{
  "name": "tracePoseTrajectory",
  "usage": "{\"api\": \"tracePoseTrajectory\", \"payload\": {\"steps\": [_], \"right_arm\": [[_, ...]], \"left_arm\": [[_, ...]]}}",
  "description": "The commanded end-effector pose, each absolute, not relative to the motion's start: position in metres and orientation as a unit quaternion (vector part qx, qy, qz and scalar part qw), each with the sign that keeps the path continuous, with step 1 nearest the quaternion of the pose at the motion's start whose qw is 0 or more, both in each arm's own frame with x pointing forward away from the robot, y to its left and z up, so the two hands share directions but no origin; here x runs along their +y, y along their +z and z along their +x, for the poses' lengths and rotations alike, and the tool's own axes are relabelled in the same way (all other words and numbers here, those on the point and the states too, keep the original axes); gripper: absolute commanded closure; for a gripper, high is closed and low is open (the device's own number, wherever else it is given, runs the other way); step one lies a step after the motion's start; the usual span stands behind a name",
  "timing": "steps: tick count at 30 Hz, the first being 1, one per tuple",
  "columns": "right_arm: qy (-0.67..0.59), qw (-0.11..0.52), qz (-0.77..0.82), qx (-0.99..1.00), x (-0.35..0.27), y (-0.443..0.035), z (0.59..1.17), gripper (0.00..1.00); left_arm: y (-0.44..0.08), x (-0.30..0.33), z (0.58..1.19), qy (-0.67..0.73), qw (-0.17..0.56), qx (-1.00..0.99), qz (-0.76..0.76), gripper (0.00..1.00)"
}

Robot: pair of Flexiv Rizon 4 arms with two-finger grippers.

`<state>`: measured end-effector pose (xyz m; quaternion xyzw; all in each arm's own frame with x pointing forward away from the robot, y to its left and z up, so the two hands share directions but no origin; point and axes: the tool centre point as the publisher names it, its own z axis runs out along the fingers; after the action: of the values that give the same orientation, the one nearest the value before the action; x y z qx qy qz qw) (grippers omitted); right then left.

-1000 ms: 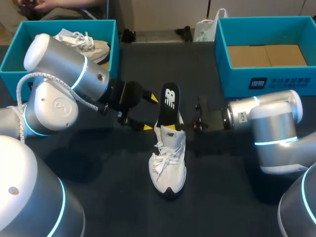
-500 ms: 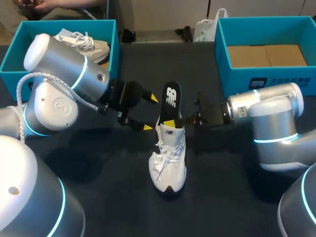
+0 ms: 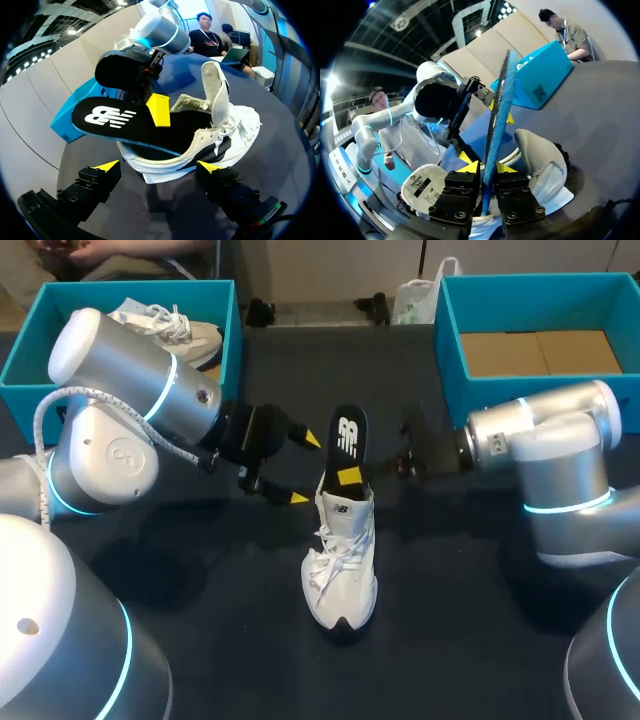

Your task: Take the shoe out of the shoebox, open the shoe tongue, remove and reinsert the insole, then place the shoe into the shoebox

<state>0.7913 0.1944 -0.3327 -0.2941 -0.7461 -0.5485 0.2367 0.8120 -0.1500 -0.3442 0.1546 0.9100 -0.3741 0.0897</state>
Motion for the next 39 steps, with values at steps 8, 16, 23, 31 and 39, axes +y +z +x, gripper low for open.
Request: {"api": "tracePoseTrajectory", "payload": {"steps": [8, 16, 23, 31, 39], "right_arm": [[-0.524, 0.270, -0.302, -0.749, 0.194, -0.341, 0.783, 1.00], [-0.499, 0.303, -0.319, -0.747, 0.197, -0.352, 0.765, 1.00], [-0.495, 0.314, -0.327, -0.742, 0.202, -0.360, 0.755, 1.00], [-0.501, 0.300, -0.328, -0.743, 0.202, -0.357, 0.758, 0.81], [-0.500, 0.281, -0.318, -0.755, 0.200, -0.346, 0.771, 0.67]], "left_arm": [[-0.344, -0.151, 0.812, -0.372, 0.090, 0.911, 0.155, 0.00], [-0.344, -0.151, 0.812, -0.372, 0.090, 0.911, 0.155, 0.00], [-0.344, -0.151, 0.812, -0.372, 0.090, 0.911, 0.155, 0.00], [-0.344, -0.151, 0.812, -0.372, 0.090, 0.911, 0.155, 0.00], [-0.344, -0.151, 0.812, -0.372, 0.090, 0.911, 0.155, 0.00]]}}
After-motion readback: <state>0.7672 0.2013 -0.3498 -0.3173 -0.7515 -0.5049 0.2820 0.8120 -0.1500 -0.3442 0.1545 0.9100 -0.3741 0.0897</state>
